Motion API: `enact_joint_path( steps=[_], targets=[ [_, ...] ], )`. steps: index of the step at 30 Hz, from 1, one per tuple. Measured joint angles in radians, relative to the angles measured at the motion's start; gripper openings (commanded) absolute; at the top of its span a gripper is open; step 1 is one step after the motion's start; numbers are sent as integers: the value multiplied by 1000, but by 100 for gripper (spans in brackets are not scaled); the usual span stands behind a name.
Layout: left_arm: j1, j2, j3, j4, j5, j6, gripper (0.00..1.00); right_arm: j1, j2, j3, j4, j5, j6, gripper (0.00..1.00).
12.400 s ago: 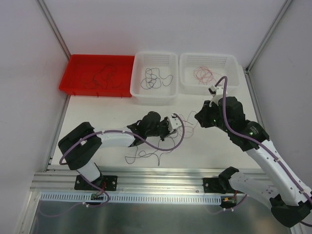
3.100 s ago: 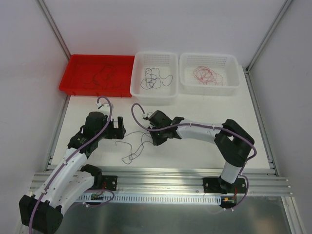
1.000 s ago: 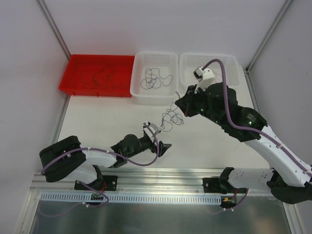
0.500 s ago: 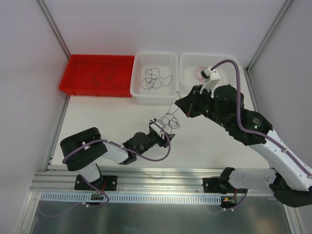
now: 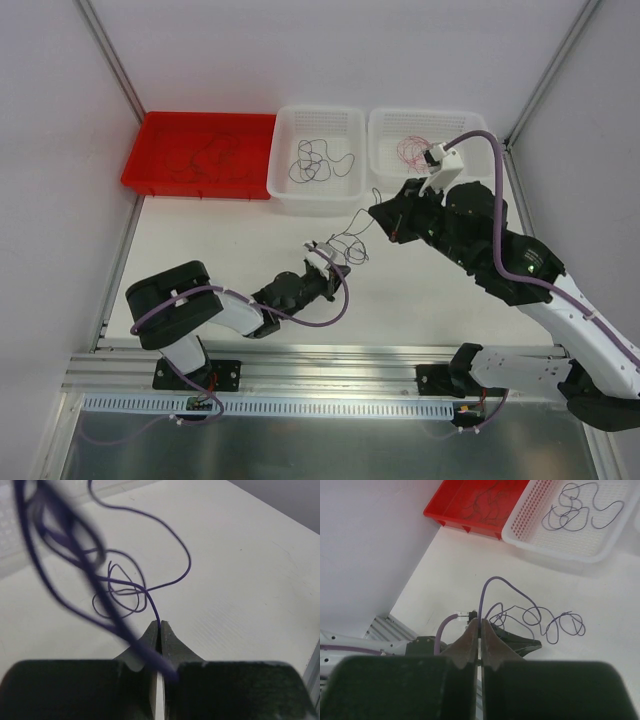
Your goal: Untangle the cables
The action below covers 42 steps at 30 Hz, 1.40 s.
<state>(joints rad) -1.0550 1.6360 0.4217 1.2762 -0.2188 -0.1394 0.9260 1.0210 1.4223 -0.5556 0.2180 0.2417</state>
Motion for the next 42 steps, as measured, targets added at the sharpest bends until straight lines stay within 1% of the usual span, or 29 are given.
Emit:
enact_joint_path(
  steps=[5,9,11,16,17,20,24,28,31,36,39,40,42],
  targets=[
    [1,-29,-64,0,-61,-90,0,-10,-43,0,-40,132,-42,1],
    [25,-101,-119,-16,-135,-216,0,-50,-78,27,-107,250,-88,1],
    [68,-135,-150,-40,-160,-293,0,-67,-95,46,-133,301,-108,1],
    [242,-247,-243,-184,-196,-522,0,-92,-166,51,-187,397,-145,1],
    [273,-281,-259,-209,-188,-566,0,-94,-180,51,-207,397,-148,1],
    [337,-430,-263,-300,-167,-641,0,-95,-204,51,-250,418,-157,1],
    [420,-596,-236,-451,-132,-687,0,-96,-216,51,-278,439,-168,1],
    [508,-714,-203,-597,-68,-709,0,-96,-219,32,-287,438,-168,1],
    [550,-778,-181,-699,-34,-686,0,-96,-220,-6,-286,438,-168,1],
    [575,-835,-124,-869,2,-558,0,-110,-204,-64,-279,440,-167,1],
    [591,-861,-87,-968,21,-468,0,-129,-187,-127,-271,426,-156,1],
    [593,-876,-84,-996,31,-441,0,-132,-180,-154,-270,415,-149,2],
    [599,-912,-84,-1045,55,-392,0,-136,-156,-216,-262,368,-129,15]
  ],
)
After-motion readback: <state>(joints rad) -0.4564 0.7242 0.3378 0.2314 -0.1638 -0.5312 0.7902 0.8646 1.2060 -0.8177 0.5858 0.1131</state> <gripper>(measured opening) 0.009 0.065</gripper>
